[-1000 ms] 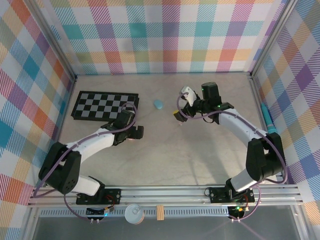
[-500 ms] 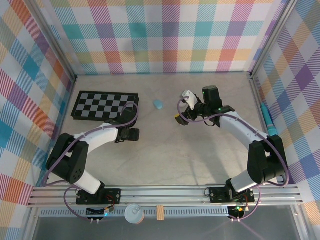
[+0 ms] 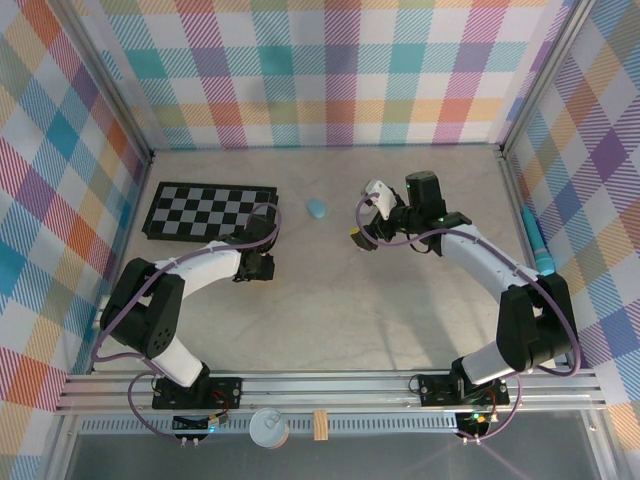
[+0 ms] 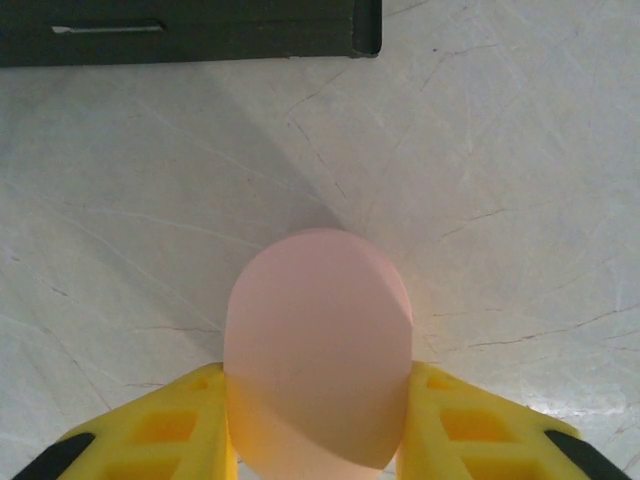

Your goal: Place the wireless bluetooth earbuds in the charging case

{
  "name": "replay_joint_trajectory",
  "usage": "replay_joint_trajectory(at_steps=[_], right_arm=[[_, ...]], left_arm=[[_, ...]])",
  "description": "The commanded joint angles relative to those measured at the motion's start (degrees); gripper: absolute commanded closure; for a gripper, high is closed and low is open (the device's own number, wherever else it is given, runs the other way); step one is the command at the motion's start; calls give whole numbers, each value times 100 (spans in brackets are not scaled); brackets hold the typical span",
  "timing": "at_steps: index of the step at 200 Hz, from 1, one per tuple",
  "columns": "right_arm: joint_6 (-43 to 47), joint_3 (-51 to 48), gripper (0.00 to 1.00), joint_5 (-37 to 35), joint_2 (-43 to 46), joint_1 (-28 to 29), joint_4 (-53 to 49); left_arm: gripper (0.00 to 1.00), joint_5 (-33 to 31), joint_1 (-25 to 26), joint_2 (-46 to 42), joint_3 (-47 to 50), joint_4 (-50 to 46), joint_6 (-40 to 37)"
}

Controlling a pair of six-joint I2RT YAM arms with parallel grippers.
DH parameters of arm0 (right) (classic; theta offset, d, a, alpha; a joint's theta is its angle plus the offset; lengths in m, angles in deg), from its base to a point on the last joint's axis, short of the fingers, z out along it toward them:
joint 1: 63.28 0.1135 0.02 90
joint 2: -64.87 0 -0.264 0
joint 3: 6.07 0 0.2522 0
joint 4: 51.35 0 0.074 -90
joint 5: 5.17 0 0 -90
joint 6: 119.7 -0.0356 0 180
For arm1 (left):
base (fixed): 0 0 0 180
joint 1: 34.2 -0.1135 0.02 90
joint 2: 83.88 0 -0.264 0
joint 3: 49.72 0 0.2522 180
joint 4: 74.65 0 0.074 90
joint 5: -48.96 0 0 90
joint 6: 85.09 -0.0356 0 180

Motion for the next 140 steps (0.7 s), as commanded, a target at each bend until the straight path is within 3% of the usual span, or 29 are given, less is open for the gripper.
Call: replay_joint_trajectory(at_steps=[1,44,84,140], right_arm=[[-141,-83,1,100,143,-5,160],[-1089,-259,1,453,363,-109,558],[-2665,-723,1,587,883,-131,1062],[-4452,-243,2,904,1152,-122,-607]], left_arm=[[68,79,-49,-182,-54,-235,-71],[71,327,37,-810,139,297,-384],[71,1145,167,-1275,268,1321,-870],[72,2094,900,-2010,951,3313,-2114]])
